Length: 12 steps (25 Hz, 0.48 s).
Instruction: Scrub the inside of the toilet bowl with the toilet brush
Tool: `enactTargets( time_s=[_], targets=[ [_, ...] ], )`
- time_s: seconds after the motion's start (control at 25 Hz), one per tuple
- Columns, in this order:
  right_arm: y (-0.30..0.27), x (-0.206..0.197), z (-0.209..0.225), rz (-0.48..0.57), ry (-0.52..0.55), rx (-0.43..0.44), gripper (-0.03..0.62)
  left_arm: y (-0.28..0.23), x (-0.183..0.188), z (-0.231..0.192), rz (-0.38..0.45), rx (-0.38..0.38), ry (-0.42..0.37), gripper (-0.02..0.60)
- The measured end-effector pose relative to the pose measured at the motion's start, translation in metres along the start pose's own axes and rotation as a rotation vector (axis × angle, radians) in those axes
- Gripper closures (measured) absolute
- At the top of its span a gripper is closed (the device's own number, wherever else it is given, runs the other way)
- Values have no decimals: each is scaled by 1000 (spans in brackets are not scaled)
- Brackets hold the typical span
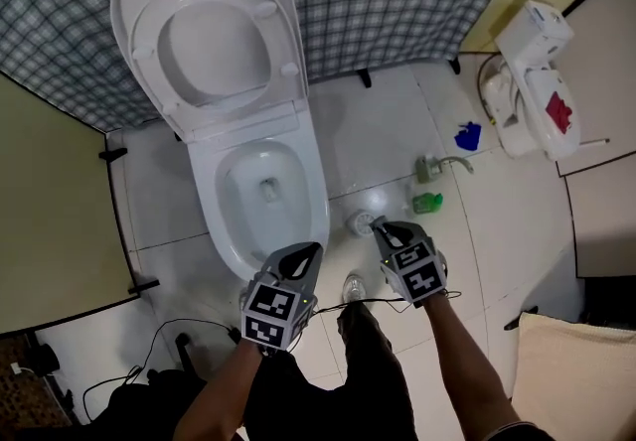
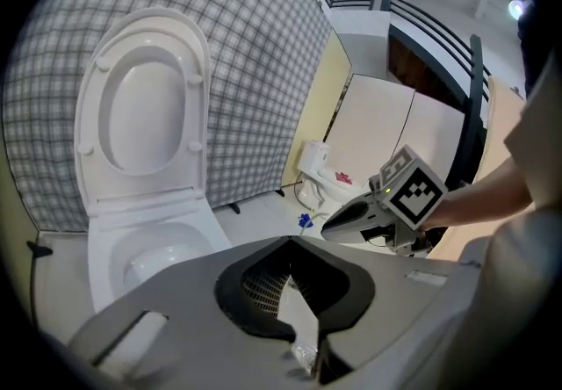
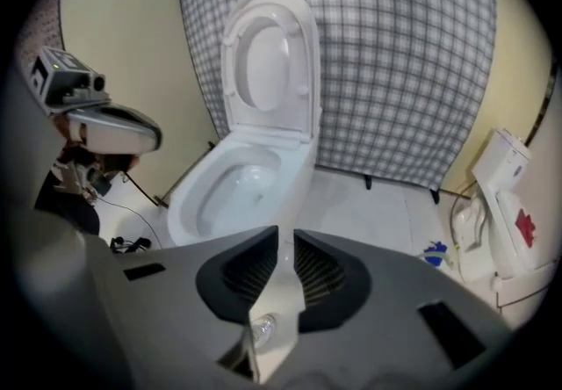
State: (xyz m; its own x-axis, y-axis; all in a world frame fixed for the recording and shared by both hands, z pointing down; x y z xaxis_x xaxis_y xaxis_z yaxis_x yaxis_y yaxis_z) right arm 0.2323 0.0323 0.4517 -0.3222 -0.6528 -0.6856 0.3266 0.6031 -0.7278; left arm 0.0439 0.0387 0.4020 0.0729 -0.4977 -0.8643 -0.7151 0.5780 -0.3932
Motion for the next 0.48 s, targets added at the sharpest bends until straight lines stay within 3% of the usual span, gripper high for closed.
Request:
enactTargets(
  time_s=[0.12, 0.48],
  targets=[
    [34, 52, -25, 118, 15, 39, 592, 24, 36, 5, 35, 8, -20, 574],
    [122, 174, -72, 395, 8, 98, 594, 108, 126, 16, 168, 69, -25, 574]
  ],
)
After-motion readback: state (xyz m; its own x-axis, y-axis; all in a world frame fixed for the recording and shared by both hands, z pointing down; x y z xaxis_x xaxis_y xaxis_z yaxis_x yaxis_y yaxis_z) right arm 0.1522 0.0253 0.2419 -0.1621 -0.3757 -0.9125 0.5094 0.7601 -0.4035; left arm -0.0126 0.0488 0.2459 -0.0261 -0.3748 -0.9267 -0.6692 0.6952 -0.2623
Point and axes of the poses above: the fingertips, and each gripper's own axes: y backward along the fingers, z to its right, x out of its top, the point moved 6 cm from there along y, backward along the fingers, and after that the axes turned 10 degrees about z, right-handed, at the moved point
